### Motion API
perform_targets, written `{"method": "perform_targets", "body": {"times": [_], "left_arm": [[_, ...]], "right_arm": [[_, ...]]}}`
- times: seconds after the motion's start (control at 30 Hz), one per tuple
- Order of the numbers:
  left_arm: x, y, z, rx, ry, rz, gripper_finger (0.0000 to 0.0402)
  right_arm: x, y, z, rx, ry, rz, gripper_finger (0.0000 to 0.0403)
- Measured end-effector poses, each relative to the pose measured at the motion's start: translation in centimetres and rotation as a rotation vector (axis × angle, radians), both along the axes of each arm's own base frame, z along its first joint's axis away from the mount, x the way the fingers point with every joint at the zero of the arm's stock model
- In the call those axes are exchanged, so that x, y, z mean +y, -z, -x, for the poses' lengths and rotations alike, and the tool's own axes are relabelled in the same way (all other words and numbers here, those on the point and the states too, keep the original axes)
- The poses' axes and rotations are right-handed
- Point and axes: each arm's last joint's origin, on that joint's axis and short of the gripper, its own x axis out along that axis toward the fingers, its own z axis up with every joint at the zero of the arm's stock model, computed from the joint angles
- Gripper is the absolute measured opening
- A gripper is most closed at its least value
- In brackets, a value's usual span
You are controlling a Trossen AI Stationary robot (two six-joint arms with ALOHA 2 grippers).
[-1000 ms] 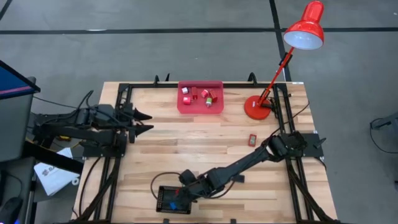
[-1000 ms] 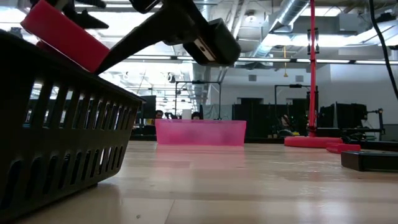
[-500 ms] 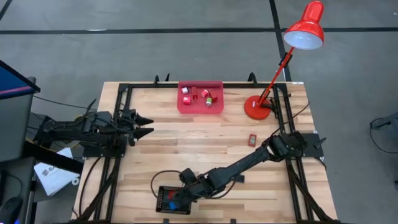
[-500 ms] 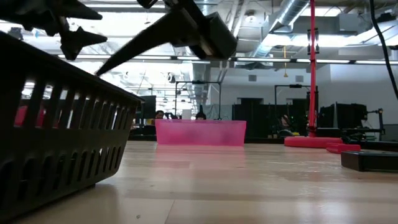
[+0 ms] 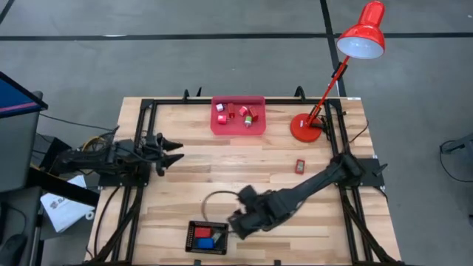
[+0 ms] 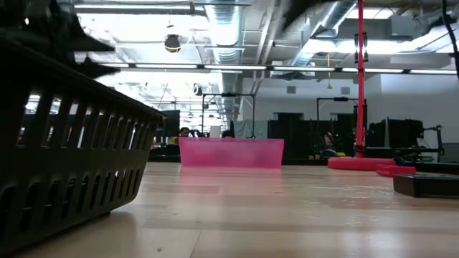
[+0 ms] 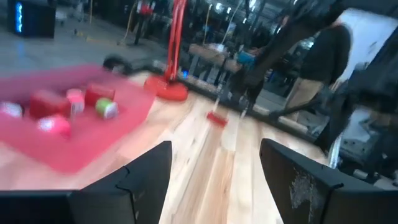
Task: Pick & Place Office items
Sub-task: Put the black digital timer into the black bin
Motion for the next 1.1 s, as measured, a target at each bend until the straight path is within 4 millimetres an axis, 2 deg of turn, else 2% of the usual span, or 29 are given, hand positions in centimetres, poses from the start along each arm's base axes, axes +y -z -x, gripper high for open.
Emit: {"method": "perform_targets", "body": {"times": [0.07, 0.23, 0.47, 0.57, 0.73, 0.97, 1.1], "left_arm": [[0.0, 1.2, -0.3, 0.022, -0.001, 0.017, 0.0241], [0.1, 1.5, -0.7, 0.017, -0.032, -0.021, 0.0241], [0.2, 2.3, -1.4, 0.121, -0.060, -0.048, 0.0241], [0.2, 2.6, -1.6, 0.160, -0.059, -0.050, 0.0241], [0.2, 3.1, -2.0, 0.217, -0.058, -0.053, 0.0241], [0.2, 3.6, -2.2, 0.271, -0.056, -0.056, 0.0241], [0.2, 3.8, -2.3, 0.288, -0.056, -0.056, 0.0241]], "right_arm": [[0.2, -0.4, 1.8, 0.097, 0.000, 0.039, 0.0260], [1.2, 0.0, 4.4, 0.342, -0.160, 0.046, 0.0260], [0.5, 3.5, 6.6, 0.609, -0.390, 0.062, 0.0260], [-0.3, 4.8, 7.4, 0.616, -0.420, 0.042, 0.0260], [-1.9, 6.4, 8.7, 0.495, -0.434, -0.015, 0.0260], [-3.9, 9.2, 10.9, 0.447, -0.484, -0.068, 0.0260], [-4.4, 10.2, 11.2, 0.436, -0.543, -0.058, 0.0260]]}}
